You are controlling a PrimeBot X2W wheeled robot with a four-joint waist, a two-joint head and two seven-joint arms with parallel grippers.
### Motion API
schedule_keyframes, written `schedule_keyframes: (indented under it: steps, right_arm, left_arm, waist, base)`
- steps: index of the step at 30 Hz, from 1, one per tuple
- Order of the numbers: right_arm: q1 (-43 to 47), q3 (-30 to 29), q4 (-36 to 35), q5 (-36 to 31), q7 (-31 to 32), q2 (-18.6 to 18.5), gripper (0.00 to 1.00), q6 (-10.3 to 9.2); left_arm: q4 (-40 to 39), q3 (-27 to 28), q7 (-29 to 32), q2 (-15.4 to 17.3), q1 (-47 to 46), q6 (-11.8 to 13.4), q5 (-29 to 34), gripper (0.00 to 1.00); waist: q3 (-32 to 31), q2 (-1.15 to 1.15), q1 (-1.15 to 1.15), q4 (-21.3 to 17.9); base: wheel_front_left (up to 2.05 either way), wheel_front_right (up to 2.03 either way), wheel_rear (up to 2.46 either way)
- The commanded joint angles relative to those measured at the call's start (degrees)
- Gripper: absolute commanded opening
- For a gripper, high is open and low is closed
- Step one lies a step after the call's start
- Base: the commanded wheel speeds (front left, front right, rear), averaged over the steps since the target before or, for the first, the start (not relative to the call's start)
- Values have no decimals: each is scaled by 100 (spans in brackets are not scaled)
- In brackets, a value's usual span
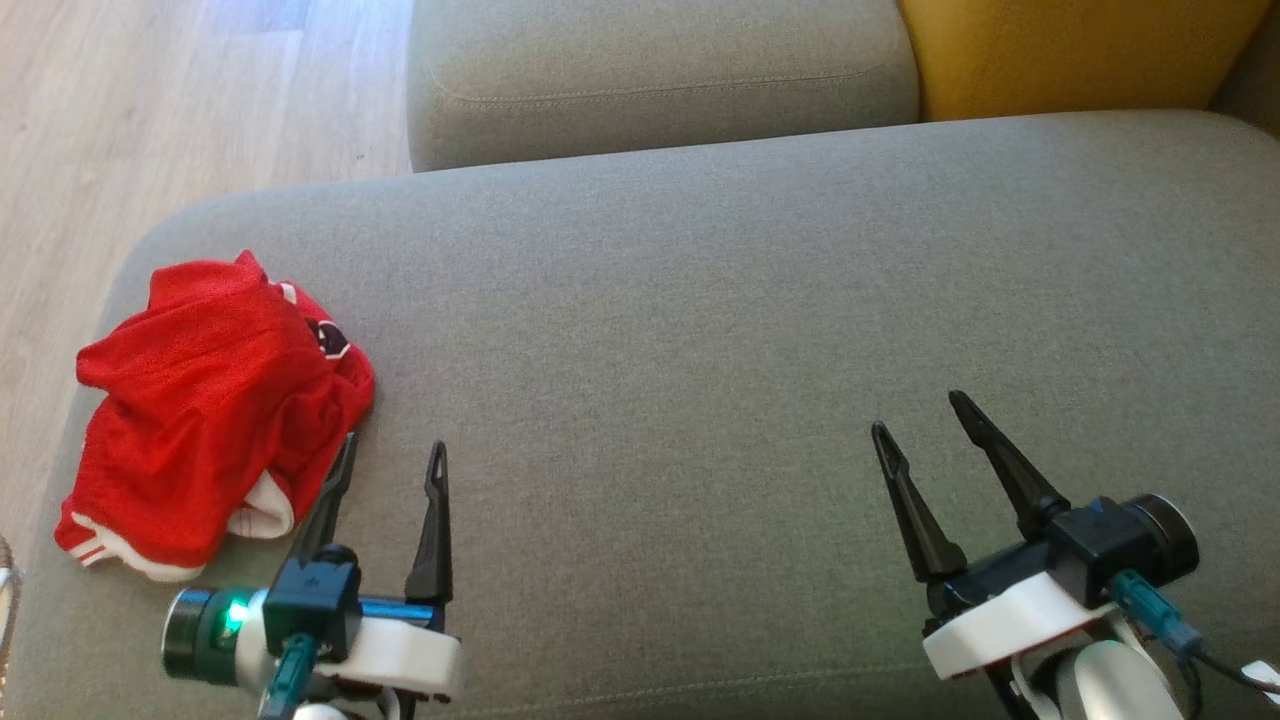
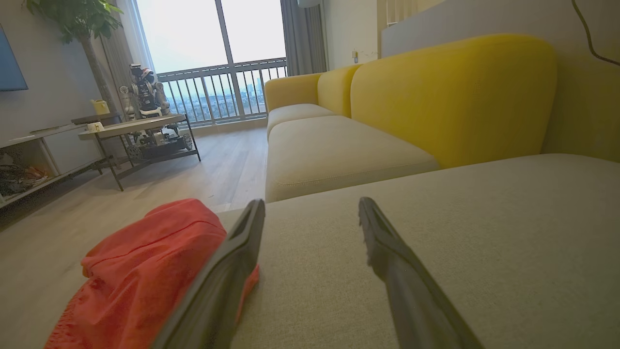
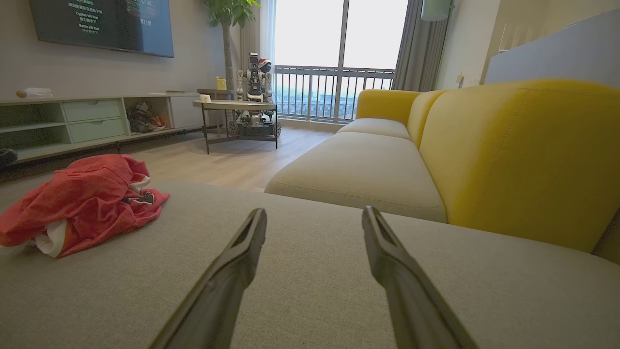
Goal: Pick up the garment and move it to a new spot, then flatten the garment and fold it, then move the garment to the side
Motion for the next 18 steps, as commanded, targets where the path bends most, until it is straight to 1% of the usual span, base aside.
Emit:
schedule_keyframes:
  steps: [1,5,9,18]
  right_arm:
    - [-239,117,-171,-6,-53,13,100,-1]
    - [-236,75,-172,-8,-53,13,100,-1]
    - [-201,87,-168,-13,-53,13,100,-1]
    - [-57,169,-194,3,-54,13,100,-1]
  left_arm:
    - [-168,235,-44,-15,-207,-34,-35,100]
    - [-138,271,-44,-63,-212,-87,2,100]
    - [-106,304,-44,-94,-233,-113,63,100]
    - [-126,398,-44,-175,-167,-110,91,100]
  waist:
    - [6,0,0,6]
    - [28,0,0,75]
    - [16,0,0,251]
    - [-27,0,0,988]
  base:
    - [0,0,0]
    - [0,0,0]
    - [0,0,0]
    - [0,0,0]
